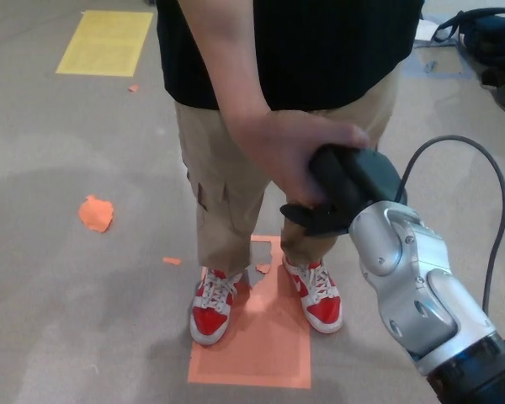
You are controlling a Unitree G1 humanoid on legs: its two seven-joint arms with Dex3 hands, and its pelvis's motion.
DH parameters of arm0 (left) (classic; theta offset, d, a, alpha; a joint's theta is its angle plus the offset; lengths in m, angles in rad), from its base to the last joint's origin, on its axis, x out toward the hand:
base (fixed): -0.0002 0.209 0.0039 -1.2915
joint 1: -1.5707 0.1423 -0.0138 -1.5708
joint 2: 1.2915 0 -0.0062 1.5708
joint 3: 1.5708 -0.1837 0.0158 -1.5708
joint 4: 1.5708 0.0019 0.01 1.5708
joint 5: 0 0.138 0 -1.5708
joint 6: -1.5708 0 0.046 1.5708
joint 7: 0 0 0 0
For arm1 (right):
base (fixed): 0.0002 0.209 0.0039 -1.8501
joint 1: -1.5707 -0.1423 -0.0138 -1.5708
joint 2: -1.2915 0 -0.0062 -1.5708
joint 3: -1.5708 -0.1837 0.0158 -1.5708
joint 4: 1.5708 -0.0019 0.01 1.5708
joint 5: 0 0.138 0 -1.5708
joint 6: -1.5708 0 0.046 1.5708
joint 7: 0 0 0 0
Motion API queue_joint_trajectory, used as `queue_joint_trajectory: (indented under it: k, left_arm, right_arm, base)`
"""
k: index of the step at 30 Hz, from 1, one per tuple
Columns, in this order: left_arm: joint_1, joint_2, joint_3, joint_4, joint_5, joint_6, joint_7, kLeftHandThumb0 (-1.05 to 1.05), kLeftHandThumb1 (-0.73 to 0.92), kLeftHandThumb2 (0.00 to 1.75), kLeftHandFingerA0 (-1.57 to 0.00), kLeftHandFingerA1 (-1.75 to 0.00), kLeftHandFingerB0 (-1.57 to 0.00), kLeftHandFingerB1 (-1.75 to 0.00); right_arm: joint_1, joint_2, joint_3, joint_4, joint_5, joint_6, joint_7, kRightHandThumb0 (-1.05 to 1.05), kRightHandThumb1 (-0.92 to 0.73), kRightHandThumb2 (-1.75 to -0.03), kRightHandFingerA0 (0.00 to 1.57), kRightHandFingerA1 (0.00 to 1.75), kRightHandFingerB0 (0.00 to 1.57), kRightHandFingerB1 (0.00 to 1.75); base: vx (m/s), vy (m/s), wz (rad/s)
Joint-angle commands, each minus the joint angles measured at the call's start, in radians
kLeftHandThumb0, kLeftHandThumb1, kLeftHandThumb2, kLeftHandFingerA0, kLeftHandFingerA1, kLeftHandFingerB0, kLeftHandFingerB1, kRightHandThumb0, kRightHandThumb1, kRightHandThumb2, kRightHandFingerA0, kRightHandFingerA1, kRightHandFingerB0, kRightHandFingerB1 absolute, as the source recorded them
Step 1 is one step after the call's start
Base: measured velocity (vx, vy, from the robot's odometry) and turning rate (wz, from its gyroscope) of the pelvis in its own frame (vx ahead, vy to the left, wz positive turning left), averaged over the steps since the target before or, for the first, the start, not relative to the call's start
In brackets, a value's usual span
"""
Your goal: The robot extends its right arm to grab a person's hand and shakes it
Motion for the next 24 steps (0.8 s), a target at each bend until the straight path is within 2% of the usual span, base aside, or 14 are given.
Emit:
queue_joint_trajectory:
  k: [1,2,3,4,5,6,7,14,19,22,24]
  left_arm:
    - [0.003,0.024,0.001,0.006,0.0,0.016,-0.012,-0.64,0.91,0.69,-0.31,-0.32,-0.22,-0.3]
    - [0.002,0.023,0.003,0.007,-0.002,0.016,-0.013,-0.64,0.91,0.69,-0.31,-0.32,-0.22,-0.3]
    - [0.002,0.024,0.001,0.007,0.0,0.016,-0.011,-0.64,0.92,0.69,-0.32,-0.32,-0.23,-0.3]
    - [0.004,0.024,-0.002,0.006,0.003,0.015,-0.008,-0.64,0.92,0.69,-0.32,-0.32,-0.24,-0.3]
    - [0.006,0.024,-0.004,0.005,0.006,0.013,-0.005,-0.64,0.92,0.69,-0.32,-0.32,-0.24,-0.3]
    - [0.006,0.024,-0.014,0.004,0.017,0.016,0.004,-0.66,0.92,0.69,-0.33,-0.33,-0.24,-0.3]
    - [0.006,0.024,-0.015,0.003,0.017,0.016,0.008,-0.65,0.92,0.69,-0.34,-0.33,-0.26,-0.31]
    - [0.001,0.024,-0.015,0.004,0.013,0.008,0.016,-0.63,0.92,0.69,-0.35,-0.34,-0.27,-0.32]
    - [0.014,0.022,-0.003,0.005,-0.004,0.015,-0.007,-0.63,0.92,0.69,-0.32,-0.32,-0.24,-0.3]
    - [0.021,0.021,0.006,0.003,-0.013,0.015,-0.014,-0.63,0.91,0.67,-0.31,-0.32,-0.24,-0.3]
    - [0.02,0.021,0.006,0.002,-0.01,0.01,-0.017,-0.61,0.9,0.68,-0.31,-0.32,-0.24,-0.3]
  right_arm:
    - [0.02,-0.013,0.004,0.02,0.029,-0.033,0.003,-0.33,-0.72,-0.61,0.76,1.06,0.46,0.39]
    - [0.021,-0.015,0.002,0.015,0.032,-0.037,0.001,-0.33,-0.72,-0.61,0.76,1.06,0.46,0.39]
    - [0.024,-0.019,0.0,0.005,0.035,-0.033,0.01,-0.5,-0.72,-0.62,0.52,0.43,0.32,0.32]
    - [0.034,-0.028,0.006,-0.015,0.023,-0.028,0.01,-0.8,-0.57,-0.93,0.0,0.17,0.06,0.21]
    - [0.046,-0.037,0.014,-0.035,0.006,-0.025,0.006,-0.8,-0.57,-0.93,0.0,0.17,0.06,0.21]
    - [0.064,-0.045,0.015,-0.051,0.0,-0.036,-0.013,-0.92,-0.62,-0.95,0.0,0.04,0.0,0.08]
    - [0.072,-0.046,0.013,-0.059,0.002,-0.042,-0.024,-0.97,-0.63,-0.96,0.0,0.0,0.0,0.02]
    - [0.143,-0.071,-0.001,-0.152,-0.01,-0.07,-0.073,-0.98,-0.66,-1.02,0.0,0.05,0.0,0.0]
    - [0.198,-0.104,-0.036,-0.186,0.011,-0.012,-0.024,-0.96,-0.67,-1.01,0.0,0.05,0.0,0.0]
    - [0.215,-0.129,-0.048,-0.172,0.007,0.001,-0.013,-0.96,-0.68,-1.01,0.0,0.05,0.0,0.0]
    - [0.234,-0.159,-0.086,-0.112,0.038,-0.036,-0.035,-0.93,-0.68,-0.98,0.0,0.04,0.0,0.0]
  base:
    - [0.0,0.0,0.0]
    - [0.0,0.0,0.0]
    - [0.0,0.0,0.0]
    - [0.0,0.0,0.0]
    - [0.0,0.0,0.0]
    - [0.0,0.0,0.0]
    - [0.0,0.0,0.0]
    - [0.0,0.0,0.0]
    - [0.0,0.0,0.0]
    - [0.0,0.0,0.0]
    - [0.0,0.0,0.0]
